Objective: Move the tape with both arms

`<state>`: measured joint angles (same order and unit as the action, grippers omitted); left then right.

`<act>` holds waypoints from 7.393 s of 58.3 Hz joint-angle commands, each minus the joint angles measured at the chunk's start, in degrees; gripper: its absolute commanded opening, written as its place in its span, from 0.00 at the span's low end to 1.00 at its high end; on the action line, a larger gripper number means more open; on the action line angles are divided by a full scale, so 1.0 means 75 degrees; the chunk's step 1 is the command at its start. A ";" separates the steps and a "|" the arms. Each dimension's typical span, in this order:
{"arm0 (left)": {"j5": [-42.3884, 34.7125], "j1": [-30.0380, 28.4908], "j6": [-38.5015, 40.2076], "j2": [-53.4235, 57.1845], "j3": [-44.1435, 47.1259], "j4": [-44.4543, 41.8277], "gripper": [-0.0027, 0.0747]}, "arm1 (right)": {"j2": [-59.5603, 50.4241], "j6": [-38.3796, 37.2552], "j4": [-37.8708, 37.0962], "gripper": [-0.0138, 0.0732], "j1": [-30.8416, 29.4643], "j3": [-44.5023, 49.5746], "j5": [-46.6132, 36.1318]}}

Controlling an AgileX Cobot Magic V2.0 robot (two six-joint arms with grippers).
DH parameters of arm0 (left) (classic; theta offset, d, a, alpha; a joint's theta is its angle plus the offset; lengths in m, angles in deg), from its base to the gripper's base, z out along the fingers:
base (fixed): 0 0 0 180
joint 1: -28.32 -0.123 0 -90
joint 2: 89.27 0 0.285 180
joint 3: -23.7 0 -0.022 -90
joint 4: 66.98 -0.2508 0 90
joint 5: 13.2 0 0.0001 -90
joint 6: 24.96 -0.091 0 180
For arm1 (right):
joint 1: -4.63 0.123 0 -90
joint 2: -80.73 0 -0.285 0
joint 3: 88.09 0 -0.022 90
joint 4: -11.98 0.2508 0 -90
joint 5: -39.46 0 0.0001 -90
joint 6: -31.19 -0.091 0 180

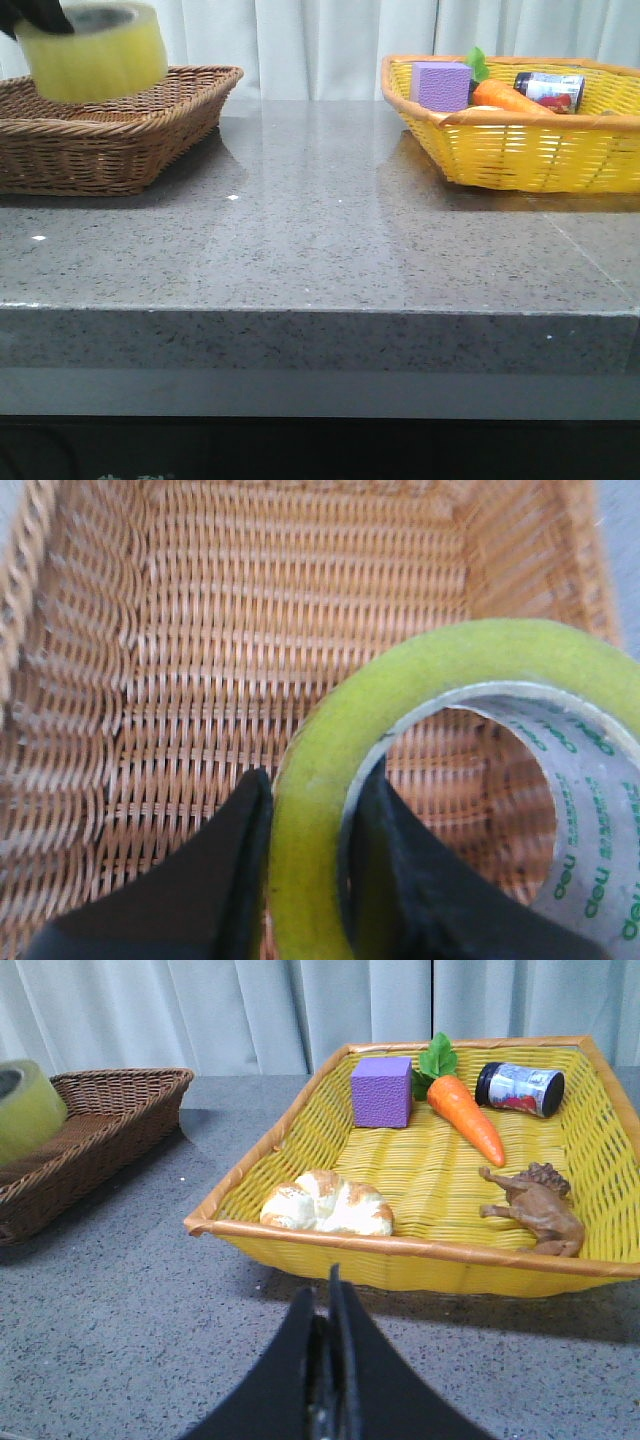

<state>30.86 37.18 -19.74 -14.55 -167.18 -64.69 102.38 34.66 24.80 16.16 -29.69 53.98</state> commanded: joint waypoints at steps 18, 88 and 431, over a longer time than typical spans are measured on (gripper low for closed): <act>-0.0626 -0.0142 0.0037 -0.0084 -0.0309 0.0010 0.11 | 0.0055 0.0003 -0.0037 0.08 -0.0044 -0.0189 -0.0669; -0.2943 -0.0142 -0.0009 0.3140 0.2375 0.0010 0.01 | 0.0055 0.0003 -0.0037 0.08 -0.0044 -0.0189 -0.0665; -0.5124 -0.0142 -0.0009 1.3167 1.2117 0.0003 0.01 | -0.2126 0.0003 -0.0494 0.08 -0.1642 0.2523 -0.1422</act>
<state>-2.51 36.08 -20.04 83.29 -78.66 -65.17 87.92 34.66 21.72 4.08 -9.31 47.52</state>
